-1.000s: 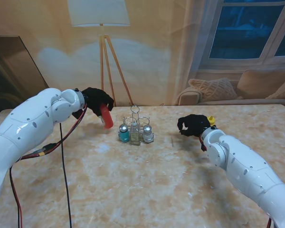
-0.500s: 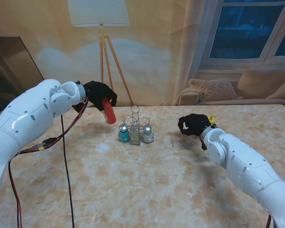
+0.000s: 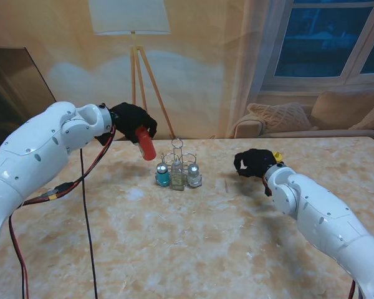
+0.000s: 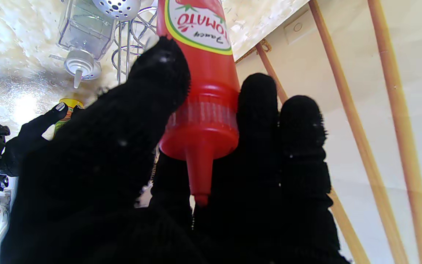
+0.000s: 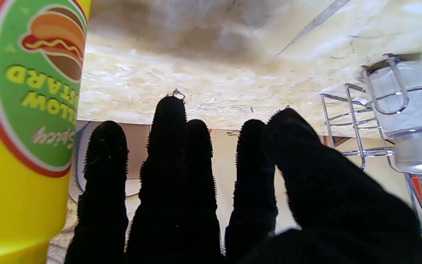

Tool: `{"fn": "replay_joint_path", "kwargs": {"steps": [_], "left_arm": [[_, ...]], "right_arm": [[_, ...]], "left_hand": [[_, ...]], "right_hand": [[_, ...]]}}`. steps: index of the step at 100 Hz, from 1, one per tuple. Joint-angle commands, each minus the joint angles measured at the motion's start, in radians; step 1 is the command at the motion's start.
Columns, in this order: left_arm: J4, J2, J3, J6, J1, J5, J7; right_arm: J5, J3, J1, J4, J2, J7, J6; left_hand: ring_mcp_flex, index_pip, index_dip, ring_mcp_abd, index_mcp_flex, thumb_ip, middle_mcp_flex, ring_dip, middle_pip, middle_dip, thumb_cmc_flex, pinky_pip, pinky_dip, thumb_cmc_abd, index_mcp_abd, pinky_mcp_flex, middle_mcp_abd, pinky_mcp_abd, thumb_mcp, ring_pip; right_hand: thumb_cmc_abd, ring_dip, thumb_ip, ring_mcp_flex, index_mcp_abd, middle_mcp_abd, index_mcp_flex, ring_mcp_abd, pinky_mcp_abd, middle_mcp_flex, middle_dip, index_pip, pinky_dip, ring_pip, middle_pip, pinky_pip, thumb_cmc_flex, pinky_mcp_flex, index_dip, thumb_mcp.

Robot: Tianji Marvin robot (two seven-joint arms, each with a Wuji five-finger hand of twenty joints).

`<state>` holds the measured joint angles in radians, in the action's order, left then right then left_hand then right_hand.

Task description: Place the seasoning bottles into the rack

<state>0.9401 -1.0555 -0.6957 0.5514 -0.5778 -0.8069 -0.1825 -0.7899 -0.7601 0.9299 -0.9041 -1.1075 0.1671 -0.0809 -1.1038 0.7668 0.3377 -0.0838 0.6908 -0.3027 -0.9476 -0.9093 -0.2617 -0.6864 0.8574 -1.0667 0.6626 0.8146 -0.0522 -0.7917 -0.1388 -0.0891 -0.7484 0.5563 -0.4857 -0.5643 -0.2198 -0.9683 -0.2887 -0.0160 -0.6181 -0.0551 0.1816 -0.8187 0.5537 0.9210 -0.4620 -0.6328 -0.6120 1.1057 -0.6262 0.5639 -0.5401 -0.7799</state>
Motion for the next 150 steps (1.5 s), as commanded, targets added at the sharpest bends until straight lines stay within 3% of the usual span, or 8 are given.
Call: {"fn": "replay_joint_path", "kwargs": {"steps": [1,51,81,150], "left_arm": [[0.006,-0.002,0.003,0.005,0.009,0.004,-0.014],[0.053,0.002,-0.029,0.036,-0.024,-0.009,-0.010],[0.056,-0.007,-0.020,0.050,-0.021,0.002,0.013],[-0.058,-0.063,0.110,0.004,0.054,0.072,0.104]], "right_arm": [[0.000,0.005,0.003,-0.001,-0.006,-0.017,-0.002],[0.005,0.009,-0.001,0.002,-0.006,-0.025,-0.002],[0.011,0.019,-0.012,0.012,-0.008,-0.029,-0.002],[0.021,0.038,-0.025,0.029,-0.013,-0.027,0.000]], "left_hand": [[-0.009,0.246,0.082,0.041,0.127,0.047,-0.119,-0.023,-0.107,-0.064,0.148,0.012,0.007,-0.118,-0.036,0.014,0.062,0.038,-0.079,0.022],[-0.007,0.247,0.085,0.043,0.123,0.048,-0.117,-0.026,-0.109,-0.068,0.148,0.016,0.012,-0.121,-0.036,0.014,0.062,0.041,-0.077,0.021],[-0.007,0.247,0.087,0.043,0.121,0.047,-0.115,-0.028,-0.110,-0.070,0.146,0.017,0.015,-0.123,-0.037,0.013,0.062,0.040,-0.077,0.021],[-0.006,0.244,0.088,0.041,0.115,0.047,-0.108,-0.030,-0.113,-0.075,0.152,0.018,0.018,-0.129,-0.020,0.013,0.049,0.036,-0.069,0.021]], "right_hand": [[-0.021,0.003,0.018,-0.012,-0.011,0.021,-0.019,-0.006,0.000,-0.019,0.002,0.016,0.000,0.001,-0.002,-0.001,-0.016,0.001,-0.007,-0.014],[-0.020,0.003,0.018,-0.013,-0.009,0.022,-0.018,-0.008,0.000,-0.019,0.002,0.015,0.000,0.001,-0.002,-0.001,-0.016,0.002,-0.006,-0.013],[-0.020,0.002,0.018,-0.014,-0.008,0.022,-0.019,-0.008,-0.001,-0.022,0.002,0.016,0.001,0.000,-0.004,-0.001,-0.016,0.001,-0.007,-0.014],[-0.021,0.002,0.017,-0.013,-0.010,0.023,-0.021,-0.008,-0.002,-0.022,0.002,0.016,0.001,0.001,-0.003,0.000,-0.016,0.003,-0.007,-0.015]]}}
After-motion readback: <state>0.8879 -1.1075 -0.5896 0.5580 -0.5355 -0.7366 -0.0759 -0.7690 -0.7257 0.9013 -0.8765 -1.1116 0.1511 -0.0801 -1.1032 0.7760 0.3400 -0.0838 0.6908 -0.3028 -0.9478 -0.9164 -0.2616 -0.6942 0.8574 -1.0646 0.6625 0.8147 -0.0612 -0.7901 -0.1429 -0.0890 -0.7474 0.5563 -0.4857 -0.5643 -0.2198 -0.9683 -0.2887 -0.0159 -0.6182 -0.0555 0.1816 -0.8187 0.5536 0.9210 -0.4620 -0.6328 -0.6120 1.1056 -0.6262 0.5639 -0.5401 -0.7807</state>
